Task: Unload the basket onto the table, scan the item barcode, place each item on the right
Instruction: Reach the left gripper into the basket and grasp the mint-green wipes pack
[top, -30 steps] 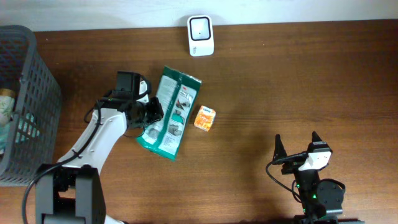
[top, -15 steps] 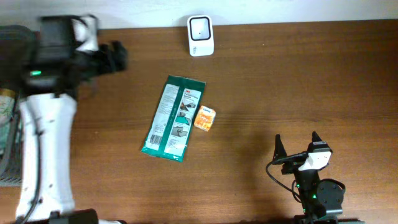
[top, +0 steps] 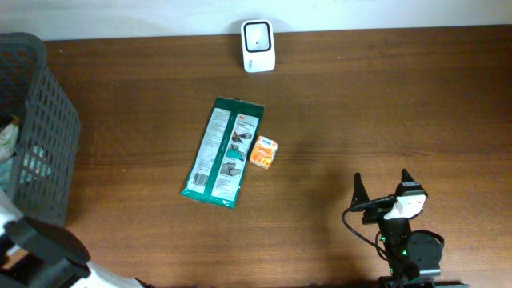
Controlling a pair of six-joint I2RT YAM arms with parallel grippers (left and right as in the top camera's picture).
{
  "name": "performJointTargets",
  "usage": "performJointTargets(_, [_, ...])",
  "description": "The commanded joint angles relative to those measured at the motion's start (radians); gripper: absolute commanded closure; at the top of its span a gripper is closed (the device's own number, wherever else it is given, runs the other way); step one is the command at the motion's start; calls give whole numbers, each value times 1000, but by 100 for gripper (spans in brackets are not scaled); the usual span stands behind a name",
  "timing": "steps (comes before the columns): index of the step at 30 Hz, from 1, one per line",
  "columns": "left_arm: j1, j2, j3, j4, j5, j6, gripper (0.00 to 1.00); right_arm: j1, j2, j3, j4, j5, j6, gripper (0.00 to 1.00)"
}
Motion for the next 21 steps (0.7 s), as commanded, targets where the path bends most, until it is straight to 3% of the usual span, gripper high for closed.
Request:
performJointTargets(1, [2,98,5,-14,-101,-3,26,8,-6,-7,-1,5,8,2])
performJointTargets(12, [-3,365,4,-3,-197,-2,30,8,-6,-7,-1,5,8,2])
performJointTargets(21, [-67,393,2,66,-210,104,30,8,-6,-7,-1,5,8,2])
